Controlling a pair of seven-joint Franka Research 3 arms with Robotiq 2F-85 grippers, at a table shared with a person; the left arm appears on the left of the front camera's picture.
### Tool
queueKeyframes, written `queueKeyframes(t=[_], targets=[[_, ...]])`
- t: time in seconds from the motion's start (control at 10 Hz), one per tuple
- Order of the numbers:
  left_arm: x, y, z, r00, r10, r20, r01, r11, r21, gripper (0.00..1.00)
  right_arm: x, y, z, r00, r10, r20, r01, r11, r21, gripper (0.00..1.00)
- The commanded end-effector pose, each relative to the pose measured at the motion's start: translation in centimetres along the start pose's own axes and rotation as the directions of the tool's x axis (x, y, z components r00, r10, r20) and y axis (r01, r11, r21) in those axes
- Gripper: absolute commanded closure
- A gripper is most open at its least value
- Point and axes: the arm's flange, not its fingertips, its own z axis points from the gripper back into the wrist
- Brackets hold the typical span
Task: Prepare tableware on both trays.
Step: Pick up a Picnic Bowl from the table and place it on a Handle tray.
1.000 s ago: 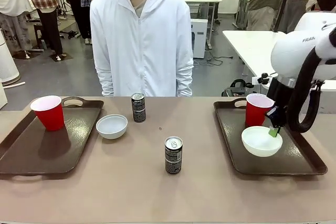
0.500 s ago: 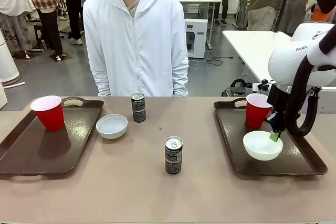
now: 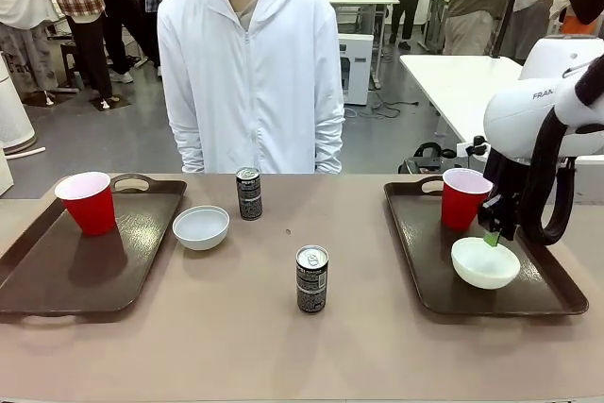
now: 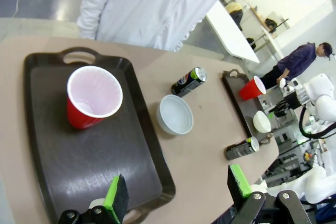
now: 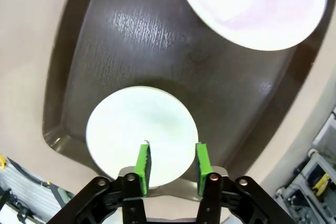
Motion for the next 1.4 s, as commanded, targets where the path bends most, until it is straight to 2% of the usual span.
queueKeyframes(t=[0.0,0.1,0.2,0.5,0.7,0.8,1.3], targets=[[-0.1,0.2,0.1,1.0,-0.009,0.006,0.009,1.0,-0.01,0.0,-1.6,0.6,3.3,0.999,-0.027,0.019,0.027,0.999,-0.022,0.0],[-0.1,0.2,0.1,1.0,-0.009,0.006,0.009,1.0,-0.01,0.0,-2.1,0.8,5.6,0.999,-0.032,0.038,0.032,0.999,-0.018,0.0],[-0.1,0.2,0.1,1.0,-0.009,0.006,0.009,1.0,-0.01,0.0,-2.5,0.9,7.6,0.998,-0.039,0.056,0.04,0.999,-0.015,0.32],[-0.1,0.2,0.1,1.0,-0.009,0.006,0.009,1.0,-0.01,0.0,-4.1,0.9,12.4,0.997,-0.035,0.075,0.033,0.999,0.024,0.02],[-0.1,0.2,0.1,1.0,-0.009,0.006,0.009,1.0,-0.01,0.0,-4.1,0.4,14.0,0.996,-0.008,0.089,0.006,1.0,0.03,0.0],[-0.1,0.2,0.1,1.0,-0.009,0.006,0.009,1.0,-0.01,0.0,-4.4,0.9,13.1,0.996,-0.028,0.084,0.029,1.0,-0.008,0.0],[-0.1,0.2,0.1,1.0,-0.009,0.006,0.009,1.0,-0.01,0.0,-4.4,0.9,13.1,0.996,-0.028,0.084,0.029,1.0,-0.008,0.0]])
